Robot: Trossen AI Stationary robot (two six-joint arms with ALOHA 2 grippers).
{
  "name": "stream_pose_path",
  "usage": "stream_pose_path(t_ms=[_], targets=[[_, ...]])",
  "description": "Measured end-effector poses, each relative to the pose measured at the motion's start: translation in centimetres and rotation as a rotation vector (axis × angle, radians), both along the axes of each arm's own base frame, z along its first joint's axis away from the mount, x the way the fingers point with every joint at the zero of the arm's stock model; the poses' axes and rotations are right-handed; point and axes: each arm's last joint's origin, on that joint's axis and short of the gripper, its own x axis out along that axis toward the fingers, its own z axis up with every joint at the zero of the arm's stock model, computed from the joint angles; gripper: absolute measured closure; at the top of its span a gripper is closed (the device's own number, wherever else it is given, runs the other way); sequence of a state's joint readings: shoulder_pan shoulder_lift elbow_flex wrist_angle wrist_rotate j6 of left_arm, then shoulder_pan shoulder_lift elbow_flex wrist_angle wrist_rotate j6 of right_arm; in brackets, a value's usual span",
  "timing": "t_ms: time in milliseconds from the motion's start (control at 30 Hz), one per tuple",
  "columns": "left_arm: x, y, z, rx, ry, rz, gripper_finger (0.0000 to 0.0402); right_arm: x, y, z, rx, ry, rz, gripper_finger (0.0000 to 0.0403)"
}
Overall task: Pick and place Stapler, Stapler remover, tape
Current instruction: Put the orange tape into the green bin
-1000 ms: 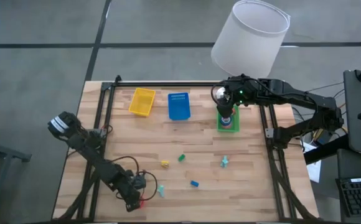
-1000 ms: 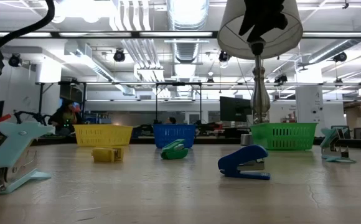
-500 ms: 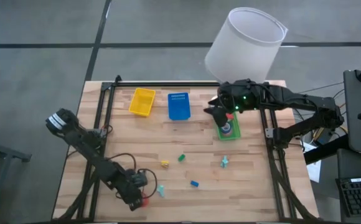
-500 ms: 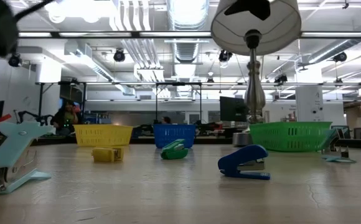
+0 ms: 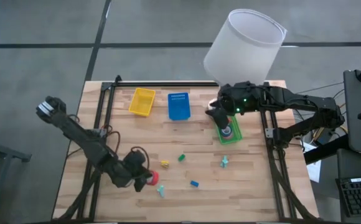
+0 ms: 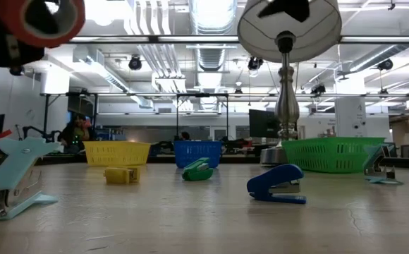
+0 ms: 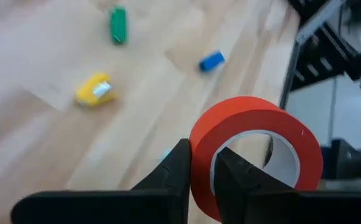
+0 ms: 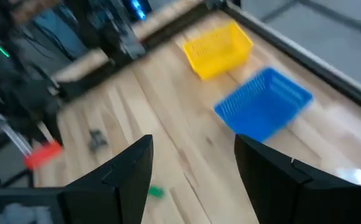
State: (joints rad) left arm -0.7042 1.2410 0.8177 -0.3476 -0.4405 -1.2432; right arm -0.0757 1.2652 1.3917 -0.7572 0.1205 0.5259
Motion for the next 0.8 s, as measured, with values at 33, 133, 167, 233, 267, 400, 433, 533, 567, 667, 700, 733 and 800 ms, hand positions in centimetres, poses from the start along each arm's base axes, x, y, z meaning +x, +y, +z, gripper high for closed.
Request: stream_pose_path(t_ms=[33, 133, 167, 233, 267, 400, 433, 533, 567, 667, 700, 733, 800], targets=[[-0.1, 0.3, 0.3, 0.009, -0.011, 0.016, 0.035, -0.1, 0.2, -0.5, 0.01, 0.034, 0.007, 0.0184], [-0.4, 0.8, 1.0, 0.024, -0.058, 0.049, 0.0352, -0.6, 0.5, -2.0, 0.007, 0.158, 0.009, 0.0184], [-0.5, 1.0, 1.0, 0.03, -0.061, 0.056, 0.0353, -0.8, 0.6, -2.6, -0.005, 0.2, 0.005, 0.0184], [-0.6, 1.2, 1.2, 0.036, -0.062, 0.06, 0.0354, -1.2, 0.6, -3.9, -0.022, 0.281, 0.014, 0.0184], [-0.7, 1.3, 1.2, 0.041, -0.058, 0.061, 0.0354, -1.3, 0.5, -4.4, -0.032, 0.31, 0.02, 0.0184], [-0.7, 1.4, 1.2, 0.046, -0.054, 0.066, 0.0352, -1.9, 0.4, -6.4, -0.062, 0.433, 0.054, 0.0184], [-0.7, 1.4, 1.1, 0.046, -0.052, 0.067, 0.0352, -1.9, 0.5, -7.0, -0.052, 0.451, 0.063, 0.0184], [-0.6, 1.5, 1.1, 0.049, -0.055, 0.08, 0.0353, -1.8, 0.9, -8.4, 0.019, 0.458, 0.115, 0.0184], [-0.5, 1.6, 1.1, 0.054, -0.06, 0.092, 0.0353, -1.5, 1.1, -8.6, 0.049, 0.432, 0.126, 0.0184], [-0.2, 2.1, 1.2, 0.084, -0.082, 0.147, 0.0354, -0.6, 2.0, -9.2, 0.145, 0.33, 0.144, 0.0184], [-0.1, 2.3, 1.2, 0.096, -0.09, 0.171, 0.0354, -0.2, 2.3, -9.2, 0.172, 0.279, 0.149, 0.0184], [0.0, 2.5, 1.2, 0.109, -0.1, 0.195, 0.0353, 0.2, 2.7, -9.1, 0.192, 0.227, 0.15, 0.0184], [0.3, 3.0, 1.3, 0.133, -0.115, 0.245, 0.0353, 0.8, 3.2, -9.0, 0.23, 0.141, 0.14, 0.0184]])
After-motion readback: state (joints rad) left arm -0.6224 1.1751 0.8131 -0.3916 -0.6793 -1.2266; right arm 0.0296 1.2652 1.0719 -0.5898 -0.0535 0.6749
